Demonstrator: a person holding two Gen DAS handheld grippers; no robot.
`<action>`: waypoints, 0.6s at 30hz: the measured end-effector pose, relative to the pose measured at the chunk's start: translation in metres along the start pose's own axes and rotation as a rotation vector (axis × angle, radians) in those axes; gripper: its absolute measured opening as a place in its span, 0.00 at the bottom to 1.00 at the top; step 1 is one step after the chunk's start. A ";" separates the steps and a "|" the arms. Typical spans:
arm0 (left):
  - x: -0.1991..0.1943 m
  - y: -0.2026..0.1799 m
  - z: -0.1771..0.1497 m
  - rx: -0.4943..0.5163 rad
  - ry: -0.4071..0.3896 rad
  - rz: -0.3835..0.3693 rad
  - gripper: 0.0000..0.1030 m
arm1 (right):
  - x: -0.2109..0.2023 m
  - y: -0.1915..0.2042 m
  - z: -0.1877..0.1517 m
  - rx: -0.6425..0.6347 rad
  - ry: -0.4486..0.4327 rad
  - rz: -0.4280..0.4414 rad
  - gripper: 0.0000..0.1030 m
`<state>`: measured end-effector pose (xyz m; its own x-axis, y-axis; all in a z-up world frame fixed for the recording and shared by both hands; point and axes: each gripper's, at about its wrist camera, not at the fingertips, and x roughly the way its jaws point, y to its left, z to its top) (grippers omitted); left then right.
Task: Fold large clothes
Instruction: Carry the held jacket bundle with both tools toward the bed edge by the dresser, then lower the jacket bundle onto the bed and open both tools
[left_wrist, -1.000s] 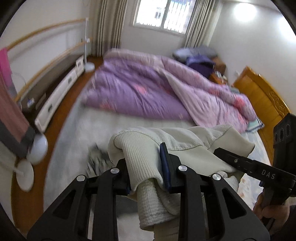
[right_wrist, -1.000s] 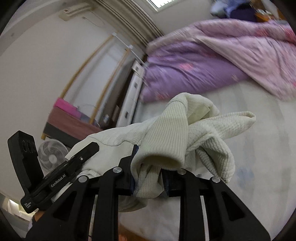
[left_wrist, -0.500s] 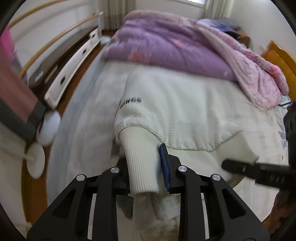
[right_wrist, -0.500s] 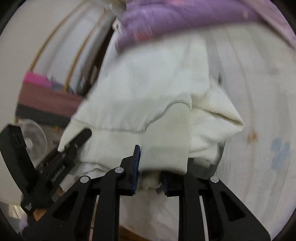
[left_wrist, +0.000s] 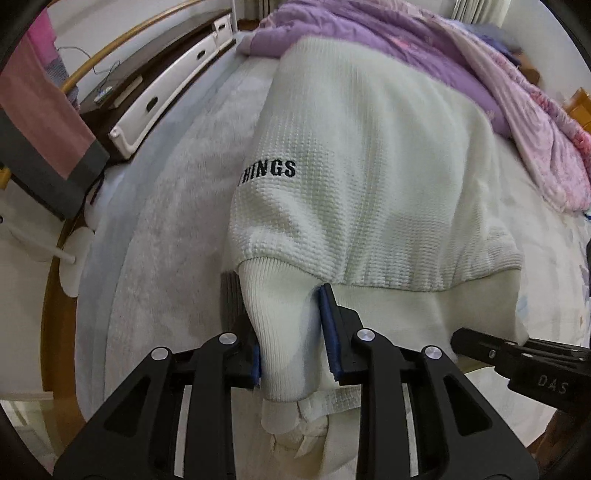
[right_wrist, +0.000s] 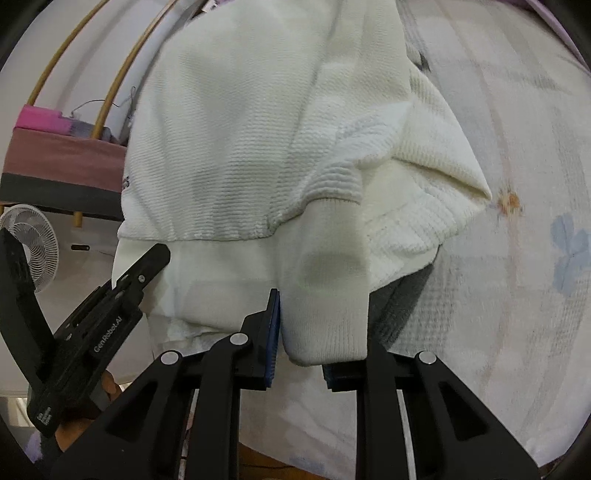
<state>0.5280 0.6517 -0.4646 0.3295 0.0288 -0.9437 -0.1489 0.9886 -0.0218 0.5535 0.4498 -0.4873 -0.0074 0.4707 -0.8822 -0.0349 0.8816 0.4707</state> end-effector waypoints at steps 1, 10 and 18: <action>0.002 0.000 0.000 -0.008 0.014 0.016 0.32 | 0.000 0.000 0.003 0.010 0.010 -0.006 0.25; -0.045 -0.024 0.009 0.001 -0.063 0.100 0.67 | -0.038 -0.009 -0.002 0.037 -0.070 -0.085 0.37; -0.091 -0.068 0.038 0.054 -0.101 0.028 0.87 | -0.111 0.018 0.017 -0.042 -0.249 -0.127 0.51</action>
<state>0.5434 0.5878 -0.3648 0.4186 0.0690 -0.9056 -0.1101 0.9936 0.0248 0.5704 0.4142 -0.3805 0.2457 0.3548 -0.9021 -0.0614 0.9344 0.3508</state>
